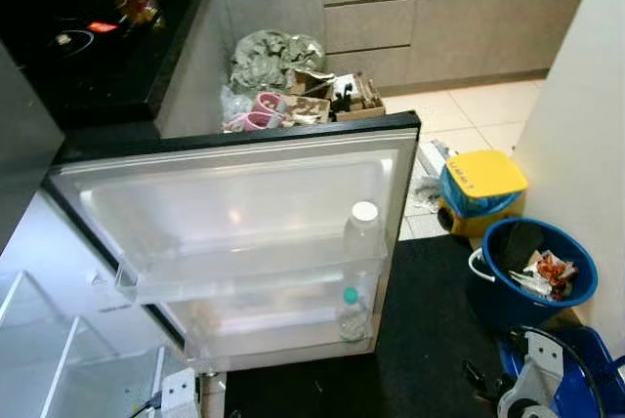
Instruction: Restocking fridge
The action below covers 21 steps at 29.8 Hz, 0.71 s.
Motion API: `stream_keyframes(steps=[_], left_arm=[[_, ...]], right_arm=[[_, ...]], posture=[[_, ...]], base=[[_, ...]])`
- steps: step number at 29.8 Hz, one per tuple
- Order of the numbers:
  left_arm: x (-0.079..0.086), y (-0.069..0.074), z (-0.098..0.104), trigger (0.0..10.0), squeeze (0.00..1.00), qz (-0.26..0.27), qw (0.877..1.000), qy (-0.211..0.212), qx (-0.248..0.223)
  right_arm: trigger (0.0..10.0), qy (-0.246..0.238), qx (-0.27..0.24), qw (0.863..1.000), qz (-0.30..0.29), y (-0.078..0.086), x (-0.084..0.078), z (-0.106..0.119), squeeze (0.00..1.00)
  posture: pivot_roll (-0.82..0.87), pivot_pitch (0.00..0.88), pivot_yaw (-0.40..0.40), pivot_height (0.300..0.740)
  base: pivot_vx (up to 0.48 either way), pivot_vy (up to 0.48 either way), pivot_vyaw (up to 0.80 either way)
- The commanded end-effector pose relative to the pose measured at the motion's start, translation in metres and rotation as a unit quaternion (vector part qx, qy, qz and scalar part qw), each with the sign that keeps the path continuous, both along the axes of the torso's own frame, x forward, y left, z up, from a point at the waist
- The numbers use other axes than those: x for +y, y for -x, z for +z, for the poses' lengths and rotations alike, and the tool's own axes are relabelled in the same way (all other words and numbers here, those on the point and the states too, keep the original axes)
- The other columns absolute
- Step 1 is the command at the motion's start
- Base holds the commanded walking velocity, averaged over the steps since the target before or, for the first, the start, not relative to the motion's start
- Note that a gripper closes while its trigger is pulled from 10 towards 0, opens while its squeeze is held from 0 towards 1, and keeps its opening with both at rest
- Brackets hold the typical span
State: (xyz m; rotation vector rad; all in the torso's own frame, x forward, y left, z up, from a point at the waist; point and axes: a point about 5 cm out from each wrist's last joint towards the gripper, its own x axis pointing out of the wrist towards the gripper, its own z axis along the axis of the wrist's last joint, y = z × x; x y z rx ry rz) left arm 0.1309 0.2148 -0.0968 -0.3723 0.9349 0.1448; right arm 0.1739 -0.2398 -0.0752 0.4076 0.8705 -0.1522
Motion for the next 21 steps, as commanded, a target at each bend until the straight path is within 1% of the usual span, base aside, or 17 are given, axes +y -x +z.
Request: stream_keyframes(steps=[1, 7, 12, 15, 18, 19, 21], left_arm=[[0.003, 0.007, -0.002, 10.0, 0.0, -0.001, 1.0, -0.005, 0.016], [0.002, 0.003, -0.001, 10.0, 0.0, -0.001, 1.0, -0.005, 0.011], [0.002, -0.001, 0.0, 10.0, 0.0, -0.005, 1.0, -0.008, 0.01], [0.001, -0.001, -0.001, 10.0, 0.0, -0.014, 1.0, -0.019, 0.02], [0.001, -0.001, -0.001, 10.0, 0.0, -0.019, 0.999, -0.025, 0.025], [0.001, -0.001, -0.001, 10.0, 0.0, -0.019, 0.999, -0.025, 0.025], [-0.001, 0.0, -0.002, 10.0, 0.0, -0.034, 0.998, -0.037, 0.035]], right_arm=[[10.0, -0.002, 0.002, 1.0, 0.009, 0.0, 0.005, -0.001, 0.0], [10.0, 0.008, 0.02, 1.0, 0.018, 0.004, 0.008, -0.004, 0.0], [10.0, 0.054, 0.056, 0.995, 0.068, 0.012, 0.011, -0.01, 0.0], [10.0, 0.103, 0.097, 0.983, 0.113, 0.022, 0.011, -0.015, 0.0], [10.0, 0.125, 0.117, 0.975, 0.138, 0.027, 0.011, -0.017, 0.0], [10.0, 0.125, 0.117, 0.975, 0.138, 0.027, 0.011, -0.017, 0.0], [10.0, 0.148, 0.129, 0.964, 0.181, 0.03, 0.014, -0.019, 0.0]], posture=[[-0.03, 0.0, 0.022, 0.74], [-0.03, 0.0, 0.023, 0.74], [-0.03, 0.0, 0.029, 0.74], [-0.02, 0.0, 0.027, 0.74], [-0.02, 0.0, 0.025, 0.74], [-0.02, 0.0, 0.025, 0.74], [-0.03, 0.0, 0.023, 0.74]], base=[[0.0, 0.0, 0.0], [0.0, 0.0, 0.0], [0.0, 0.0, 0.0], [0.0, 0.0, 0.0], [0.0, 0.0, 0.0], [0.0, 0.0, 0.0], [0.0, 0.0, 0.0]])
